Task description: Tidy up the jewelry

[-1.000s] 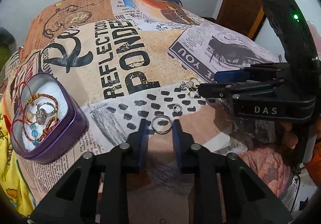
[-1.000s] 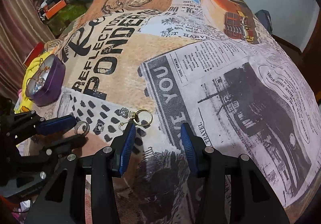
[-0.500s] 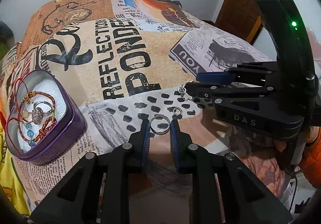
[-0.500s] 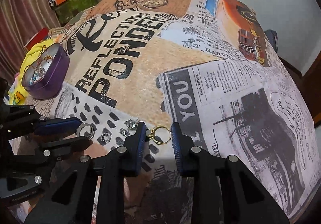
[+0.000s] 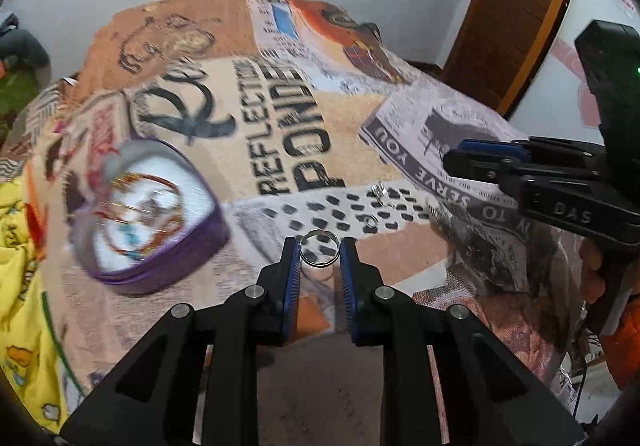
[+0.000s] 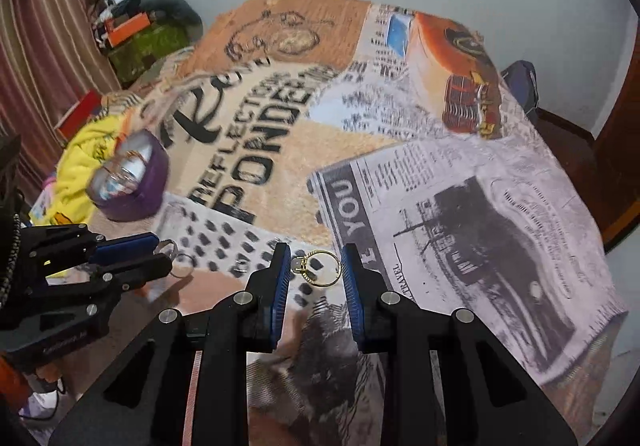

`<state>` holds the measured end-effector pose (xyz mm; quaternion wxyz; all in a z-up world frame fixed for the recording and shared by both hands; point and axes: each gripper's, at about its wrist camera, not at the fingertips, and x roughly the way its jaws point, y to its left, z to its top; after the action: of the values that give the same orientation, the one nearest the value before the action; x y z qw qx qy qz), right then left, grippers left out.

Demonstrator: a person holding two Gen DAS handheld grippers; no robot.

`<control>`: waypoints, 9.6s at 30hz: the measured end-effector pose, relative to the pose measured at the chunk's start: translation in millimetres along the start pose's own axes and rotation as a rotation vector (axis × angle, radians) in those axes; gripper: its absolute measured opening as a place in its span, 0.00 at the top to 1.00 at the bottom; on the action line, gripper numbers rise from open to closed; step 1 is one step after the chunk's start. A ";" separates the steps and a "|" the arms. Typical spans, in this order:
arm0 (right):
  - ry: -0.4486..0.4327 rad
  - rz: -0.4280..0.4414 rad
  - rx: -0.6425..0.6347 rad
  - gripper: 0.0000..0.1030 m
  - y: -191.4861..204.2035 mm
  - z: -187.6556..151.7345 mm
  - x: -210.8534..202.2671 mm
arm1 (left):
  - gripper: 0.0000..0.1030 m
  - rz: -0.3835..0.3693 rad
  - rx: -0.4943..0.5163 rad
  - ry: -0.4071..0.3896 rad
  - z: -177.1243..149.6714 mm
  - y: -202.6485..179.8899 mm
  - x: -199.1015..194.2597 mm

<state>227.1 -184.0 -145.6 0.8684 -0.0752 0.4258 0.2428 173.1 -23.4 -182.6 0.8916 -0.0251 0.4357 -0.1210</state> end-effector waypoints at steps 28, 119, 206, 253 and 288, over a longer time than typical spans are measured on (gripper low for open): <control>-0.219 0.138 -0.068 0.77 99.5 54.3 -51.8 | 0.81 0.195 -0.050 -0.291 21.8 69.3 -125.8; 0.027 0.006 0.121 0.65 -30.0 -18.0 -6.7 | 0.62 0.003 0.007 0.058 12.3 -13.5 13.8; 0.113 -0.065 0.024 0.90 8.8 -6.9 67.6 | 0.91 0.133 -0.098 -0.156 3.5 64.5 -56.5; -0.027 0.210 -0.142 0.91 139.8 67.9 60.3 | 0.92 0.091 -0.116 -0.124 2.2 110.6 -39.7; -0.068 0.068 -0.213 0.58 151.8 53.0 23.8 | 0.61 0.257 -0.178 -0.232 -12.2 127.5 -109.7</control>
<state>203.1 -25.5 -119.3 0.8607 -0.1442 0.3701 0.3183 123.4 127.1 -124.8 0.9382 -0.0619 0.3385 0.0367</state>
